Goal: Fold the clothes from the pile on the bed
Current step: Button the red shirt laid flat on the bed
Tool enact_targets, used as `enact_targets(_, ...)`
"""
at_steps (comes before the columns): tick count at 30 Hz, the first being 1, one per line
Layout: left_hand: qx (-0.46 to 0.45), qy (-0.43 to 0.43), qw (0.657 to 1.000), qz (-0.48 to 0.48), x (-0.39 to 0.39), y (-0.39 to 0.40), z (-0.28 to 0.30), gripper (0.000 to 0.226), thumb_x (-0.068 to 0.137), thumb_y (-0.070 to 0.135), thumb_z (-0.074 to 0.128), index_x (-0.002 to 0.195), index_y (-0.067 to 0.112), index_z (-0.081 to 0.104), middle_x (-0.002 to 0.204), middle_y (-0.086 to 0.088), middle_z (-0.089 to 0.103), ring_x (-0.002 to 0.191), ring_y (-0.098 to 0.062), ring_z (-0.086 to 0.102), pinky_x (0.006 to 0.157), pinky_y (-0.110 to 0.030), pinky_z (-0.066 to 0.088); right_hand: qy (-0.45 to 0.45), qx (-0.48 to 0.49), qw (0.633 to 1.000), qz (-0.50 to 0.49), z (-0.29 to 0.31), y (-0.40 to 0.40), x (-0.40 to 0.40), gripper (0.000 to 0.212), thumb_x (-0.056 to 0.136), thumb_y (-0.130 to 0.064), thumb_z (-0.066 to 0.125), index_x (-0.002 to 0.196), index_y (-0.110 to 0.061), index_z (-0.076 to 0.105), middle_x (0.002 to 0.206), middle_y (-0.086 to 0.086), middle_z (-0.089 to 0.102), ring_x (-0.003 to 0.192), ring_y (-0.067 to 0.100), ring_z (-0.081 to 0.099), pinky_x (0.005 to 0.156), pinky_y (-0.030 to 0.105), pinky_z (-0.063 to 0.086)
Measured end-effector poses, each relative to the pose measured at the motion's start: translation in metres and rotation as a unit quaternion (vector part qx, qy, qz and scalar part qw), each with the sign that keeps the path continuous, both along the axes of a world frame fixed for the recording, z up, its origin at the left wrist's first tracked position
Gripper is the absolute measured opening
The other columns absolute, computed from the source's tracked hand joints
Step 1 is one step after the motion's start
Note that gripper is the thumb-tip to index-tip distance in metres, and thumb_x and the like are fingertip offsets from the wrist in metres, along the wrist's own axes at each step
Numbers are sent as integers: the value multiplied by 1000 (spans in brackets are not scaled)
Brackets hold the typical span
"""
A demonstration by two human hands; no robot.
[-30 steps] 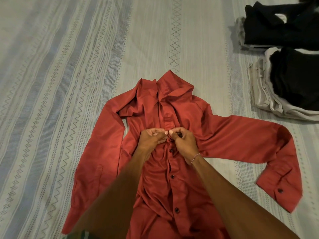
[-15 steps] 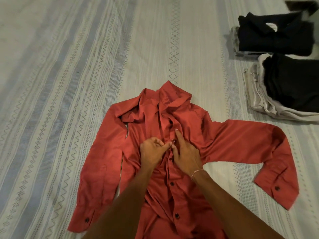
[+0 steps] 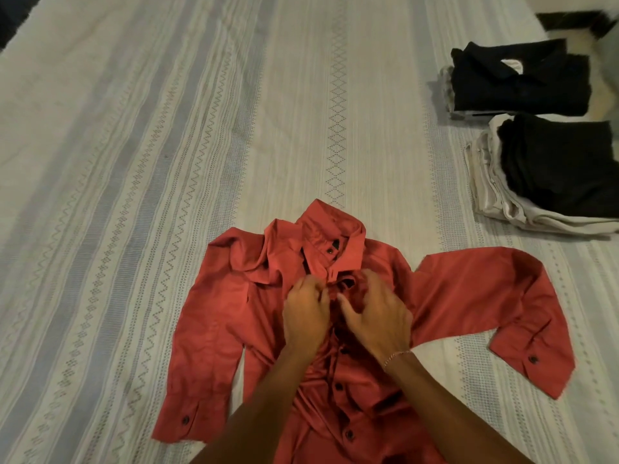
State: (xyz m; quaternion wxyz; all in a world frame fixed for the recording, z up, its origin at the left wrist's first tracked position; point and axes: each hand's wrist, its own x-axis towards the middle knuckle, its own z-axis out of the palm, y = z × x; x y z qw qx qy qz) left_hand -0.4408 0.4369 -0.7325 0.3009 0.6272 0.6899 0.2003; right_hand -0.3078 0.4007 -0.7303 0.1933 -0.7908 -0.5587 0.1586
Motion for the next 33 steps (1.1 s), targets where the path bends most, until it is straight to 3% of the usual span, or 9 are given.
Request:
enact_targets(3,16,23,998,-58,13,22,1,9,92,7,62,98,4,68,104,-11,62,86,-29,63,77,-46,53,-22,2,998,55,-8,27,-3,36,90,-39,68,117,-17,61,109,6,61,99,29,61,62,36,51)
enact_targets(6,1,52,997,-48,16,32,-6,11,94,13,63,97,4,68,103,-11,62,88,-30,62,77,-46,52,-11,-11,998,59,-13,49,-2,16,94,-33,63,97,-18,69,95,4,65,84,26,63,60,33,46)
enact_targets(10,6,21,999,-45,7,32,-21,15,91,20,70,98,7,71,91,-11,65,83,-30,63,74,-43,53,229,63,957,-166,-14,56,1,24,98,-24,62,78,-11,59,65,-5,60,58,8,55,58,29,39)
enact_targets(13,14,17,999,-46,4,31,-28,11,88,18,74,92,9,71,86,-7,66,80,-27,64,71,-42,53,327,135,891,-285,-11,47,-2,19,102,-14,55,83,-12,51,62,-6,51,50,2,48,56,27,35)
enact_targets(16,8,6,999,-33,7,36,-32,9,85,16,76,84,9,71,82,-4,71,75,-22,66,68,-39,55,384,125,891,-207,-11,39,-17,10,100,-17,62,93,-11,58,72,-2,65,57,4,61,53,21,48)
enact_targets(20,-72,-160,981,77,8,43,-26,3,87,11,74,85,9,75,74,-2,73,61,-7,64,62,-27,55,426,54,885,-183,-23,43,-28,15,89,-10,75,103,-11,70,85,-5,72,73,1,68,64,15,54)
enact_targets(23,-147,-304,928,155,1,48,-20,12,92,10,72,81,13,75,65,-2,68,55,-6,58,54,-18,50,432,20,879,-200,-29,50,-28,14,89,-11,75,104,-13,76,84,-8,75,77,4,71,73,25,61)
enact_targets(28,-164,-340,917,129,-2,52,-20,7,90,15,74,89,8,77,68,-5,68,59,-5,59,59,-16,51,462,2,867,-189,-34,52,-22,8,91,-25,75,83,-24,79,84,-5,77,85,21,74,83,48,61)
enact_targets(33,-156,-343,920,108,0,52,-24,5,89,12,75,88,8,77,73,0,73,65,-4,66,65,-18,54,557,-23,805,-202,-31,54,-13,15,95,-20,69,99,-9,78,96,6,78,94,18,73,95,42,58)
